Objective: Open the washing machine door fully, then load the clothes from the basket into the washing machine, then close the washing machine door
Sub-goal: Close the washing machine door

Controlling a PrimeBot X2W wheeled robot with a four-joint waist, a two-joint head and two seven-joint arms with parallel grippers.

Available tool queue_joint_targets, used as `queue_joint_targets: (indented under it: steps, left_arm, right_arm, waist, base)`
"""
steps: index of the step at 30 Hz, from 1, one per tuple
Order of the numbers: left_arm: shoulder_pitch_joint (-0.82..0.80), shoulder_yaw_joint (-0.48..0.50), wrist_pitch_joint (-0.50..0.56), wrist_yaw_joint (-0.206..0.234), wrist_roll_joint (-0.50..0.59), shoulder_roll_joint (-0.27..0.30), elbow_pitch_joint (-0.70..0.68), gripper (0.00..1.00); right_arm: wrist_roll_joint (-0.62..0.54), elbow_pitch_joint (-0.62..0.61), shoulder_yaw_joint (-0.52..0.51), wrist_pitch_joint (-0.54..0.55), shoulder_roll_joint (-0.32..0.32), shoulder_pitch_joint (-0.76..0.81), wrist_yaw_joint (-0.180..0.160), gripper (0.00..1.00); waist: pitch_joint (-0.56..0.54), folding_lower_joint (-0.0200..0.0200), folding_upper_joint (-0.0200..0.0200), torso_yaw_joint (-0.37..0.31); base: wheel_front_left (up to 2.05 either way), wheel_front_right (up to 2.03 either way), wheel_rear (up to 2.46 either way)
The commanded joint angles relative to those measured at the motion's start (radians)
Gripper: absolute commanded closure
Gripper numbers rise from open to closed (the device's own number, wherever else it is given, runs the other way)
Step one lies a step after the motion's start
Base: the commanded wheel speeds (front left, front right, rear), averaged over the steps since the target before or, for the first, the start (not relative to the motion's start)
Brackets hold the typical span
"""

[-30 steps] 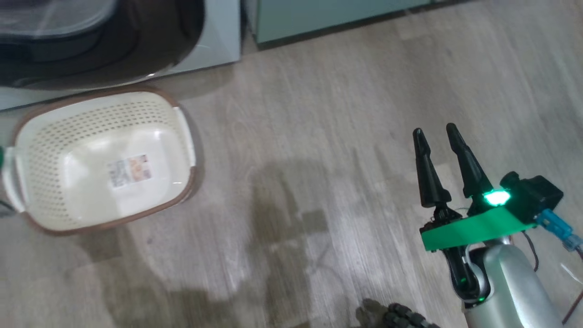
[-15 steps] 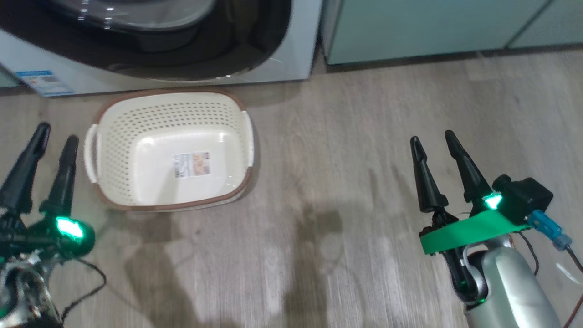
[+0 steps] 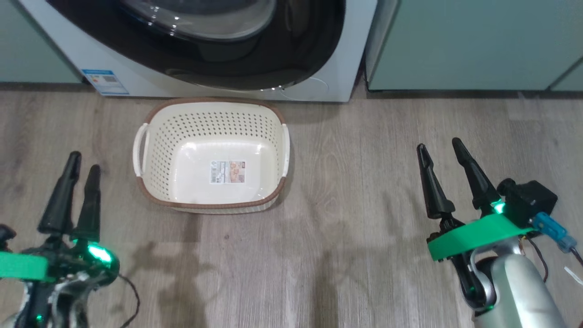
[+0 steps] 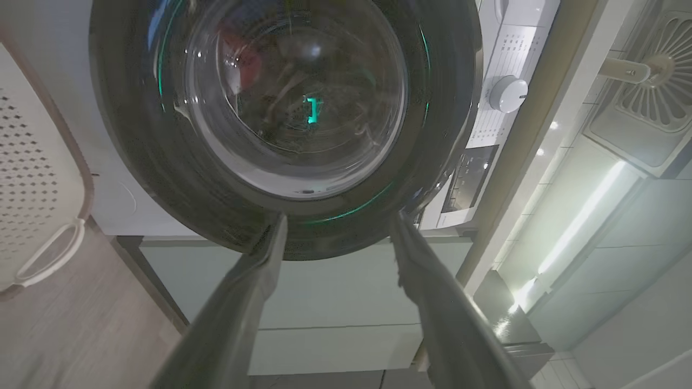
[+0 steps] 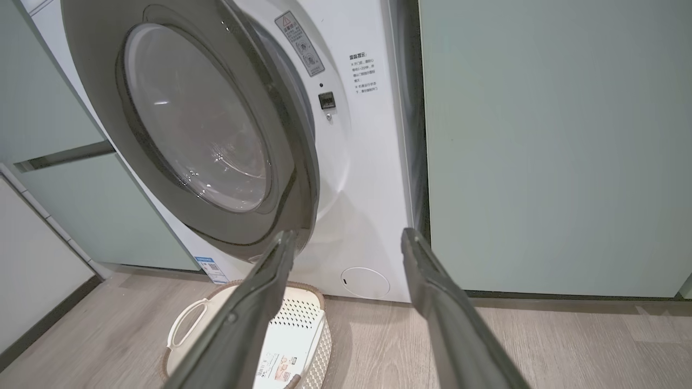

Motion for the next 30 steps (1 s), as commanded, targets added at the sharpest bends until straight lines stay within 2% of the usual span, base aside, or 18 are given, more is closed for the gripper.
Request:
queue_joint_targets:
  steps: [1, 3, 7, 11, 13, 14, 15, 16, 21, 30]
  left_arm:
    - [0.003, 0.005, -0.054, -0.009, 0.059, 0.014, -0.059, 0.0]
    - [0.007, -0.03, -0.126, -0.009, 0.151, 0.014, -0.091, 0.0]
    - [-0.002, -0.083, -0.301, -0.009, 0.414, 0.015, -0.107, 0.0]
    - [-0.019, -0.141, -0.445, -0.009, 0.686, 0.053, -0.095, 0.0]
    - [-0.03, -0.171, -0.498, 0.005, 0.828, 0.078, -0.087, 0.0]
    - [-0.04, -0.201, -0.541, 0.036, 0.965, 0.107, -0.081, 0.0]
    - [-0.044, -0.219, -0.551, 0.048, 1.009, 0.111, -0.076, 0.0]
    - [-0.044, -0.219, -0.551, 0.048, 1.009, 0.111, -0.076, 0.0]
    - [-0.041, -0.291, -0.588, 0.11, 1.227, 0.159, -0.037, 0.0]
    - [0.025, -0.336, -0.625, 0.2, 1.4, 0.183, 0.039, 0.0]
  right_arm:
    - [-0.012, -0.044, 0.016, 0.006, -0.003, -0.001, 0.0, 0.0]
    - [-0.018, -0.053, 0.012, 0.014, -0.003, 0.003, 0.0, 0.0]
    - [-0.038, -0.073, 0.0, 0.03, -0.003, 0.009, 0.0, 0.0]
    - [-0.048, -0.091, -0.013, 0.042, -0.003, 0.016, 0.0, 0.0]
    - [-0.055, -0.099, -0.02, 0.048, -0.003, 0.021, 0.0, 0.0]
    - [-0.061, -0.108, -0.027, 0.054, -0.003, 0.027, 0.0, 0.0]
    - [-0.063, -0.112, -0.03, 0.057, -0.003, 0.03, 0.0, 0.0]
    - [-0.063, -0.112, -0.03, 0.057, -0.003, 0.03, 0.0, 0.0]
    - [-0.074, -0.124, -0.038, 0.071, -0.003, 0.053, 0.0, 0.0]
    - [-0.068, -0.116, -0.05, 0.074, -0.003, 0.118, 0.0, 0.0]
  waist:
    - [-0.016, 0.0001, -0.0001, 0.015]
    - [-0.023, 0.0001, -0.0001, 0.023]
    - [-0.037, 0.0001, -0.0001, 0.031]
    - [-0.05, 0.0001, -0.0001, 0.034]
    - [-0.057, 0.0001, -0.0001, 0.035]
    - [-0.063, 0.0001, -0.0001, 0.035]
    - [-0.068, 0.0001, -0.0001, 0.035]
    - [-0.068, 0.0001, -0.0001, 0.035]
    - [-0.09, 0.0001, -0.0001, 0.027]
    - [-0.142, 0.0001, -0.0001, 0.012]
  base:
    - [0.0, 0.0, 0.0]
    - [0.0, 0.0, 0.0]
    - [0.0, 0.0, 0.0]
    - [0.0, 0.0, 0.0]
    - [0.0, 0.0, 0.0]
    - [0.0, 0.0, 0.0]
    - [0.0, 0.0, 0.0]
    - [0.0, 0.0, 0.0]
    - [0.0, 0.0, 0.0]
    - [0.0, 0.0, 0.0]
